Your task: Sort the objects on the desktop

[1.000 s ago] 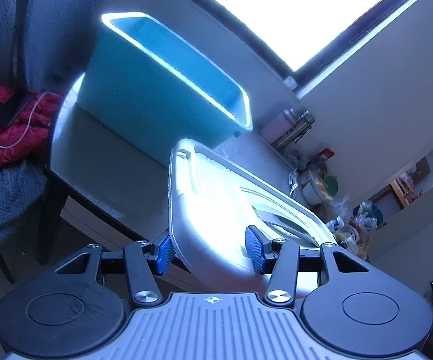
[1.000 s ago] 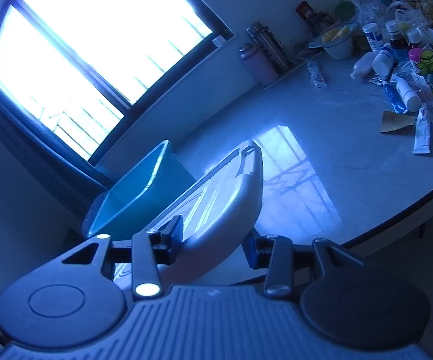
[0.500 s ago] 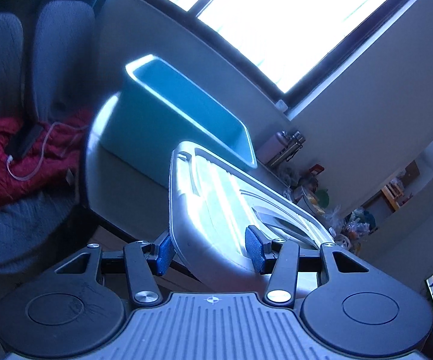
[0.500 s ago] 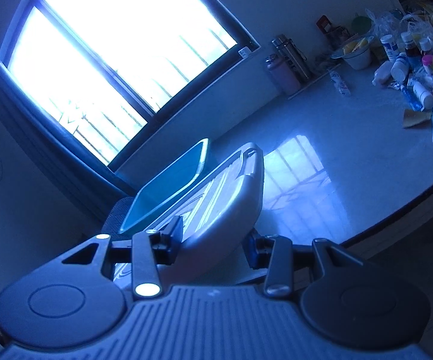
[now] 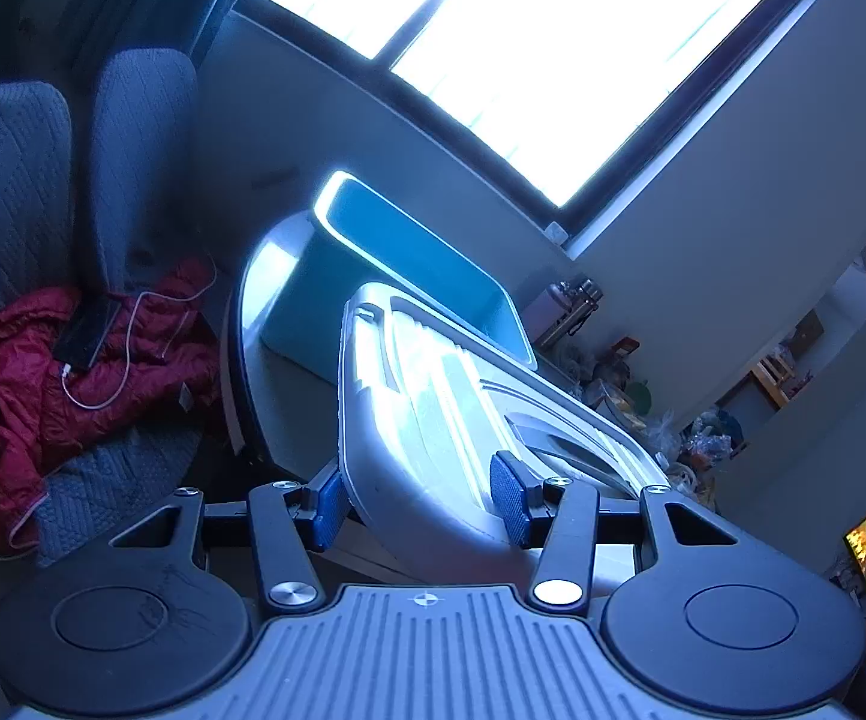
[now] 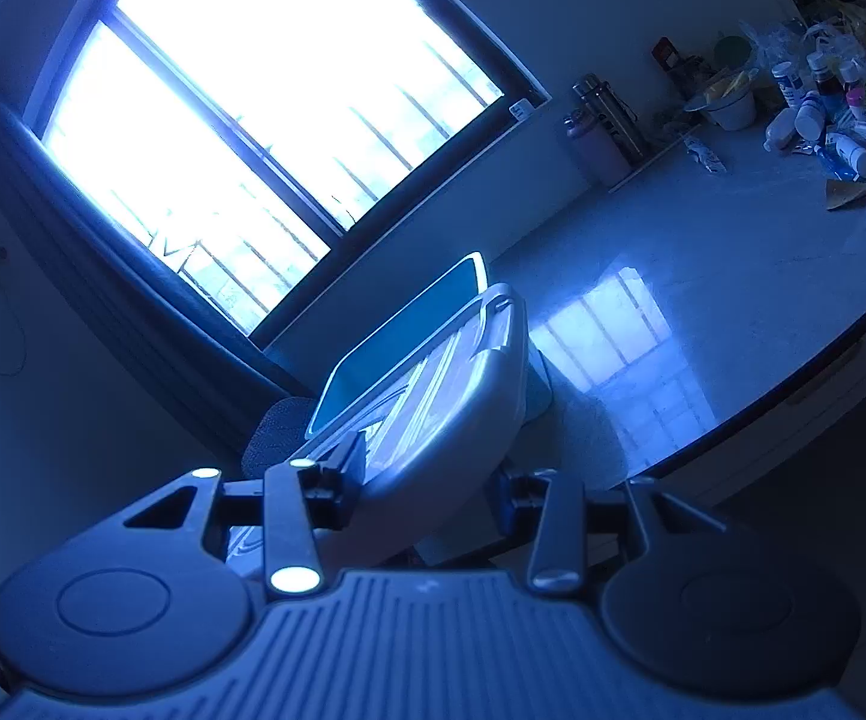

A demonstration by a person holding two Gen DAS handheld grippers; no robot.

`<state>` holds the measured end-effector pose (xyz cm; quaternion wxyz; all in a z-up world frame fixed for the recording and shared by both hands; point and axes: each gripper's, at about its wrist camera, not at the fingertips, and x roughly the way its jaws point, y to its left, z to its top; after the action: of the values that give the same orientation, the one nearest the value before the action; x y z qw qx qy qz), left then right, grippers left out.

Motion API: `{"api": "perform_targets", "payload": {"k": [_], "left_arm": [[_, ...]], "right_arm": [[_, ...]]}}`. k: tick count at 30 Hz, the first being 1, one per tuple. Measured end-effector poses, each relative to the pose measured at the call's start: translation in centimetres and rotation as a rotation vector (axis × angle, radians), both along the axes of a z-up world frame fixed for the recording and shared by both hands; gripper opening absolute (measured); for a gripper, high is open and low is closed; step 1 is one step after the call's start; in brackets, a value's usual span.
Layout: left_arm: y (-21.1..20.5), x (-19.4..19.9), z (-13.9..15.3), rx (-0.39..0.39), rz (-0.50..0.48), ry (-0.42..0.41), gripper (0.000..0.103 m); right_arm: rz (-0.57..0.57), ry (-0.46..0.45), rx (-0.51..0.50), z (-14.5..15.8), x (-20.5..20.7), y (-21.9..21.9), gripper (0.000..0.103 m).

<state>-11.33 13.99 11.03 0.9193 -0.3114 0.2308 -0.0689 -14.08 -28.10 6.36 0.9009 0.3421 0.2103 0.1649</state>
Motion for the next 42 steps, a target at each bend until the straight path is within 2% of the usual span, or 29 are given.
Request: {"api": "perform_targets", "payload": {"k": [16, 42], "left_arm": [[2.7, -0.2, 1.3, 0.031, -0.020, -0.017, 0.051], [4.7, 2.9, 2.5, 0.045, -0.004, -0.026, 0.051]], "right_arm": [[-0.019, -0.023, 0.025, 0.5, -1.2, 2.5, 0.042], [-0.011, -0.031, 0.031, 1.1, 1.5, 4.7, 0.043]]}}
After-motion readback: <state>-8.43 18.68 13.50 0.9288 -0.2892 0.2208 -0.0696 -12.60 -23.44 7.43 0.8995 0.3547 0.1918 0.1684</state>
